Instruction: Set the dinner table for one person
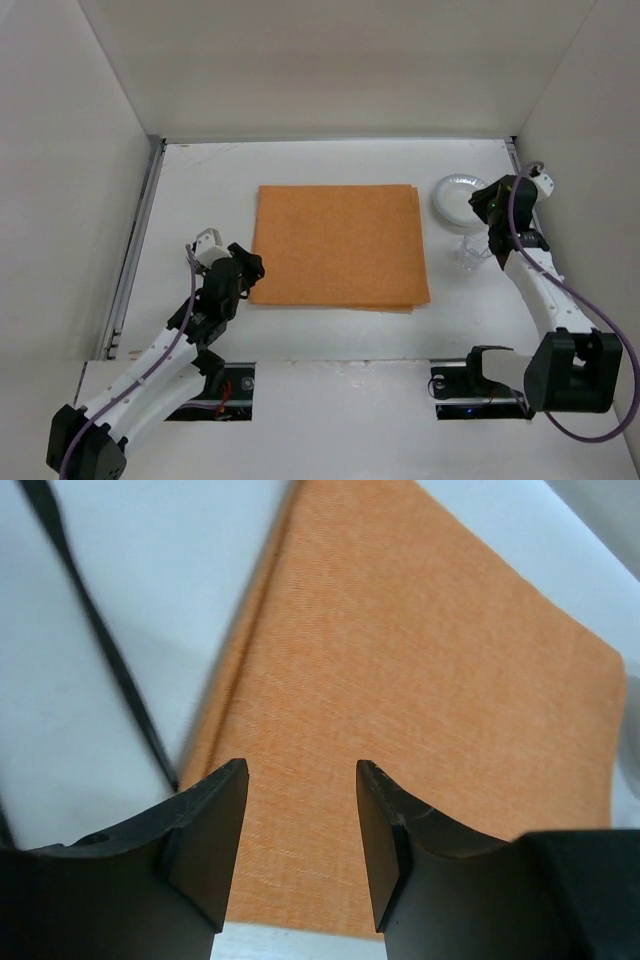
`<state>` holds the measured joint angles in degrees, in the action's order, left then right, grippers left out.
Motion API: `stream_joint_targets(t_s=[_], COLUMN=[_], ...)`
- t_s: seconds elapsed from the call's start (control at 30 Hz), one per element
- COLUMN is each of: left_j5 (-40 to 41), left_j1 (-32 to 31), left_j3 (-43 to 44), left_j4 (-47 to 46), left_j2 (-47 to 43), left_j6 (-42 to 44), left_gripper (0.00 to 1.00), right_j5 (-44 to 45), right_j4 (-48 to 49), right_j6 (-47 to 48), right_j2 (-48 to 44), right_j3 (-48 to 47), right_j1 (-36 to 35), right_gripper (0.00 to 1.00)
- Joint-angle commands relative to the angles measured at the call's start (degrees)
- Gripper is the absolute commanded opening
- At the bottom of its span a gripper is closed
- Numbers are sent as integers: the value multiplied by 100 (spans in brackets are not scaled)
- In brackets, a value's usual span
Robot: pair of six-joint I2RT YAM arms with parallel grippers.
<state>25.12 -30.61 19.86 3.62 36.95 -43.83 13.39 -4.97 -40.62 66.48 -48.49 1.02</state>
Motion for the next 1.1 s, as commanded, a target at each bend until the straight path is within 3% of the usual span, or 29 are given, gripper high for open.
stream_joint_targets(t_s=[0.0, 0.13, 0.33, 0.5, 0.8, 0.9, 1.07], left_j5=[-77, -367, -631, -772, -799, -799, -825], left_j1=[-326, -739, -1021, -1092, -881, -828, -793], left_j3=[229, 264, 361, 177, -157, -175, -193], left_j4=[-1018, -1898, -2733, -3130, -3201, -3244, -3245], left_j2=[399, 1181, 2105, 2378, 1895, 1974, 1965], left_j6=[243, 366, 454, 613, 551, 534, 499], left_gripper=[45, 45, 46, 46, 48, 48, 49], right_j5=[-267, 460, 1842, 1913, 1755, 1650, 1640], right_j4=[498, 33, -732, -1111, -1076, -971, -882], right_j6=[-86, 150, 485, 397, 222, 204, 142], right_j2=[312, 16, -714, -803, -268, -4, 15], right_j3=[-292, -197, 445, 1016, 1219, 1228, 1281], right_j1=[534, 659, 307, 281, 96, 96, 96], right_gripper=[39, 42, 43, 43, 43, 34, 10])
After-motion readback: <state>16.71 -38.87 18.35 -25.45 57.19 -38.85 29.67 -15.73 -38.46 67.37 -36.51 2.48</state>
